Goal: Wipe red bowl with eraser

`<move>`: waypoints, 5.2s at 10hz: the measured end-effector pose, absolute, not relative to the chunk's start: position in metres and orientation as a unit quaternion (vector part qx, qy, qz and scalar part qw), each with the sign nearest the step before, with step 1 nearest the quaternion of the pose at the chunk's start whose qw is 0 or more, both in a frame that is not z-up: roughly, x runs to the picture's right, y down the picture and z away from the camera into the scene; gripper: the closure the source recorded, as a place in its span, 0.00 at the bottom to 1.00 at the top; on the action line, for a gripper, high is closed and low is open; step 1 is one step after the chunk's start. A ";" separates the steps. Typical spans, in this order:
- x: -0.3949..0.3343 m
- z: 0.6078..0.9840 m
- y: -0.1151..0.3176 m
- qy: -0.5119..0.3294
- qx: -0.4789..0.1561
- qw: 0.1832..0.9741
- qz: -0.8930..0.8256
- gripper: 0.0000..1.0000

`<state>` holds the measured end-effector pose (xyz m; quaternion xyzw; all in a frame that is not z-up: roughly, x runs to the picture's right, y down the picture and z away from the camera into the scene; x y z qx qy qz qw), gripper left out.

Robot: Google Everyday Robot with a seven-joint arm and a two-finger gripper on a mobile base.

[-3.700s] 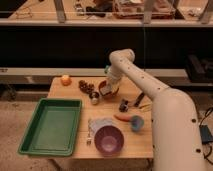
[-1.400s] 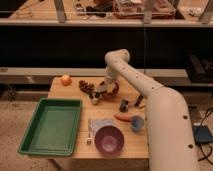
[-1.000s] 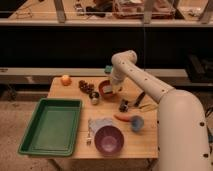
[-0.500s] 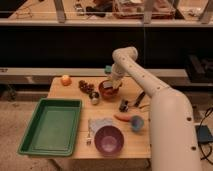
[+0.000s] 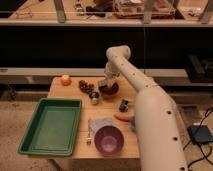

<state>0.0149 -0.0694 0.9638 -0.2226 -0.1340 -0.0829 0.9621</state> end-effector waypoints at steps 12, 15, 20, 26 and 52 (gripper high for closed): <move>0.071 0.928 -0.041 -0.111 -0.207 0.966 -0.104 1.00; 0.069 0.937 -0.064 -0.108 -0.198 0.970 -0.092 1.00; 0.033 0.963 -0.077 -0.129 -0.216 0.963 -0.094 1.00; 0.015 0.943 -0.062 -0.148 -0.218 0.955 -0.138 1.00; 0.100 0.929 -0.038 -0.107 -0.208 0.964 -0.124 1.00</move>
